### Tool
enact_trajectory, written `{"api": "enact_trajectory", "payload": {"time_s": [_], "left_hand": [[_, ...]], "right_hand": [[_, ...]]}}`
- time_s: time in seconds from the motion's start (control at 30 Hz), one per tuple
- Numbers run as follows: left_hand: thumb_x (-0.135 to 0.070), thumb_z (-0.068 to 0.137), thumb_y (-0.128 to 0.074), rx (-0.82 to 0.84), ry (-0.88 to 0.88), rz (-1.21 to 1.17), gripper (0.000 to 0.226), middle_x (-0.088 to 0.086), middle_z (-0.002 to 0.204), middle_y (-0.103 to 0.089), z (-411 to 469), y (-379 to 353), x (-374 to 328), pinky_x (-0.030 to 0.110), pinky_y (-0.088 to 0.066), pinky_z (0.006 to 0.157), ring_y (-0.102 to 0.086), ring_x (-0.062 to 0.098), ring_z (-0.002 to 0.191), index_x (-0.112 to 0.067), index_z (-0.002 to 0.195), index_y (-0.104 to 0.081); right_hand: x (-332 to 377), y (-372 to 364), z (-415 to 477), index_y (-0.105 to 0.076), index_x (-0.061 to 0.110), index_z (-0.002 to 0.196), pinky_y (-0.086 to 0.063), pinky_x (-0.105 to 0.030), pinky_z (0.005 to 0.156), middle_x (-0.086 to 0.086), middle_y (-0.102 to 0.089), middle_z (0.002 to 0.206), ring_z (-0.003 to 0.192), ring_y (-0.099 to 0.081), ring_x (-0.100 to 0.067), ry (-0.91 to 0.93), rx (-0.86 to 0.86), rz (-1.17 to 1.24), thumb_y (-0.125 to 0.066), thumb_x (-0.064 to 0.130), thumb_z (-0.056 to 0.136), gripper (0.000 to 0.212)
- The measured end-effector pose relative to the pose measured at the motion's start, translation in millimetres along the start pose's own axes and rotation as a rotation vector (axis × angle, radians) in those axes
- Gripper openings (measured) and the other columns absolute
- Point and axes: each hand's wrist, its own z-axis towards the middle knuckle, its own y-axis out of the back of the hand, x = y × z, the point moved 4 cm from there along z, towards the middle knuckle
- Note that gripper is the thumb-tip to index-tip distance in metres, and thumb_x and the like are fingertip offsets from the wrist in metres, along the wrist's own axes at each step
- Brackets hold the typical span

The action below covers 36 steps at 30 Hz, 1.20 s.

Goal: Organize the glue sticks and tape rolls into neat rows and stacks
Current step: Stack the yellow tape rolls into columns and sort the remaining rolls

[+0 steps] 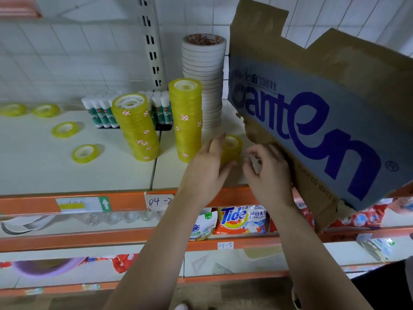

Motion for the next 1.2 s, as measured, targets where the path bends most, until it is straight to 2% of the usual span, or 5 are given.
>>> {"api": "enact_trajectory", "payload": {"time_s": [0.13, 0.3, 0.53, 0.8, 1.2], "left_hand": [[-0.028, 0.093, -0.055, -0.226, -0.067, 0.106, 0.029, 0.005, 0.103, -0.068, -30.1, 36.2, 1.5, 0.036, -0.054, 0.064, -0.065, 0.028, 0.083, -0.012, 0.116, -0.064], [-0.023, 0.092, -0.057, -0.389, 0.025, 0.237, 0.023, 0.005, 0.097, -0.068, -61.9, 95.2, 34.9, 0.038, -0.054, 0.066, -0.065, 0.029, 0.082, -0.012, 0.109, -0.068], [-0.028, 0.09, -0.053, -0.412, 0.246, 0.493, 0.026, 0.005, 0.098, -0.069, -121.1, 166.9, 104.0, 0.041, -0.048, 0.075, -0.064, 0.032, 0.084, -0.014, 0.107, -0.068], [-0.034, 0.09, -0.045, -0.463, 0.48, 0.575, 0.027, 0.0, 0.093, -0.068, -198.7, 265.3, 188.1, 0.039, -0.041, 0.083, -0.062, 0.03, 0.088, -0.018, 0.1, -0.064], [-0.035, 0.091, -0.045, -0.429, 0.508, 0.587, 0.031, -0.001, 0.099, -0.068, -276.7, 390.5, 324.1, 0.036, -0.034, 0.086, -0.063, 0.029, 0.089, -0.018, 0.108, -0.064]], "right_hand": [[27.9, -0.7, -1.4, -0.063, 0.014, 0.098, -0.047, -0.03, 0.076, 0.0, -0.062, 0.099, 0.092, -0.056, -0.017, 0.064, -0.029, 0.075, -0.061, 0.014, 0.089, 0.009], [85.8, -26.6, -0.8, -0.065, 0.01, 0.091, -0.044, -0.025, 0.072, 0.0, -0.061, 0.087, 0.081, -0.055, -0.015, 0.226, -0.032, 0.181, -0.064, 0.004, 0.082, 0.011], [168.7, -80.3, -5.6, -0.066, 0.011, 0.094, -0.045, -0.026, 0.071, 0.0, -0.063, 0.088, 0.075, -0.057, -0.017, 0.356, 0.032, 0.343, -0.061, 0.009, 0.081, 0.014], [284.3, -174.6, -23.9, -0.067, 0.012, 0.098, -0.05, -0.037, 0.078, -0.001, -0.065, 0.095, 0.083, -0.06, -0.022, 0.466, 0.174, 0.405, -0.06, 0.015, 0.084, 0.016], [439.8, -296.4, -56.3, -0.067, 0.013, 0.097, -0.053, -0.041, 0.076, 0.001, -0.065, 0.093, 0.086, -0.062, -0.021, 0.431, 0.199, 0.417, -0.06, 0.019, 0.084, 0.015]]}}
